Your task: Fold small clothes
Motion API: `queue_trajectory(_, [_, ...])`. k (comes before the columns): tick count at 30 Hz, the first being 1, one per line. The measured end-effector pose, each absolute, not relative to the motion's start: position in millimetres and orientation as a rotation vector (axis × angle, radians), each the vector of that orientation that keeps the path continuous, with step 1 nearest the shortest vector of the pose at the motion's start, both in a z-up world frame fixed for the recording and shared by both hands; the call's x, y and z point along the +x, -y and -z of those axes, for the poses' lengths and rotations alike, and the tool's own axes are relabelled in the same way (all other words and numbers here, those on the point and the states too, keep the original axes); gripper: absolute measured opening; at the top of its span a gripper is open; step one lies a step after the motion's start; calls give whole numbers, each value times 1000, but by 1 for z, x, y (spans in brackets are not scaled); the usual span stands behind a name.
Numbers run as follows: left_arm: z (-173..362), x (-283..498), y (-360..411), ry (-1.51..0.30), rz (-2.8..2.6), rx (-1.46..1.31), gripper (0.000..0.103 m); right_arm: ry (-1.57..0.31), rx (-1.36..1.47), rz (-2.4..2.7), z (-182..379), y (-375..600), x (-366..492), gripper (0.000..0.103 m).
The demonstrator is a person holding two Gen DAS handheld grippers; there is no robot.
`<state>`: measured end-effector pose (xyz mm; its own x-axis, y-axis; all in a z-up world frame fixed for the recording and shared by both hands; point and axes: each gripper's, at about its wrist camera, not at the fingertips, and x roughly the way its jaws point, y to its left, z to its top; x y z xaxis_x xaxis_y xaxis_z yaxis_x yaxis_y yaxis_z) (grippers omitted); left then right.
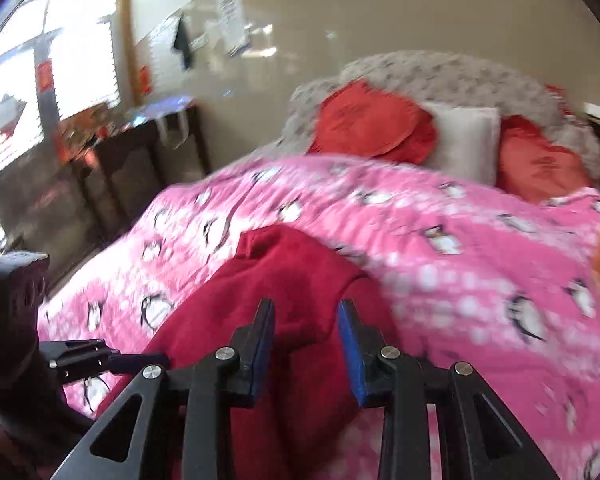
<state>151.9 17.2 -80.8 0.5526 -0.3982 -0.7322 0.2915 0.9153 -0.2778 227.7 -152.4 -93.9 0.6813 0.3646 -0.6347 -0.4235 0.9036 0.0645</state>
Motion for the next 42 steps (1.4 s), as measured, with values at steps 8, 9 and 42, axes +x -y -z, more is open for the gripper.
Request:
queue_trajectory(8, [83, 152, -5, -872, 366, -107, 89, -760, -4, -428, 132, 168, 252, 33])
queue_trajectory(9, [82, 151, -4, -874, 359, -105, 89, -758, -10, -425, 131, 167, 251, 33])
queue_trajectory(42, [38, 126, -35, -854, 279, -158, 95, -707, 28, -233, 73, 172, 212, 37])
